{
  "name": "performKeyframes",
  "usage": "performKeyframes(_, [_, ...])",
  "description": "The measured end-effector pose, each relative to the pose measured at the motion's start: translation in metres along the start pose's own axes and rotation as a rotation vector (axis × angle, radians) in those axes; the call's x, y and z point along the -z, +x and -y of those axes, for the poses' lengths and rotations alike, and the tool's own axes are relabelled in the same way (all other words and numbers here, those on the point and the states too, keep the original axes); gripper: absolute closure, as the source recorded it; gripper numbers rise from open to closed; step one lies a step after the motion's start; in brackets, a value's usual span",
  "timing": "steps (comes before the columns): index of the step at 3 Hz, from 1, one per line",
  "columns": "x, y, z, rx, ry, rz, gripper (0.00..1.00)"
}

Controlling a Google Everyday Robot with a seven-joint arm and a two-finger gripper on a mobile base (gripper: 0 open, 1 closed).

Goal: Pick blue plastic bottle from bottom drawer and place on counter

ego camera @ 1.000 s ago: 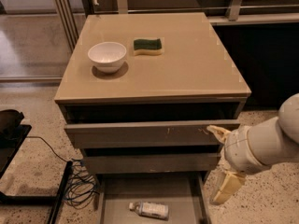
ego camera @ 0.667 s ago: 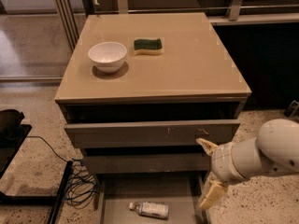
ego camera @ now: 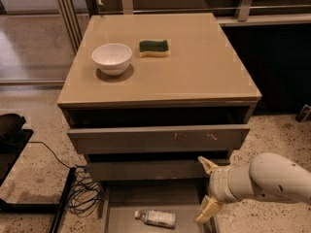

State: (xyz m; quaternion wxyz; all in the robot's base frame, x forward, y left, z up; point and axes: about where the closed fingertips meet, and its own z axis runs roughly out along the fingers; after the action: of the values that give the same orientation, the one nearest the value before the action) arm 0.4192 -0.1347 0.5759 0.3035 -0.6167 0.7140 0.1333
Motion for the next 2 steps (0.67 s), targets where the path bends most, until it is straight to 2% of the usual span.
performKeyframes(1, [0.000, 0.000, 0.000, 0.000, 0.000, 0.000, 0.00])
performKeyframes(2, [-0.011, 0.001, -0.001, -0.002, -0.025, -0.011, 0.00])
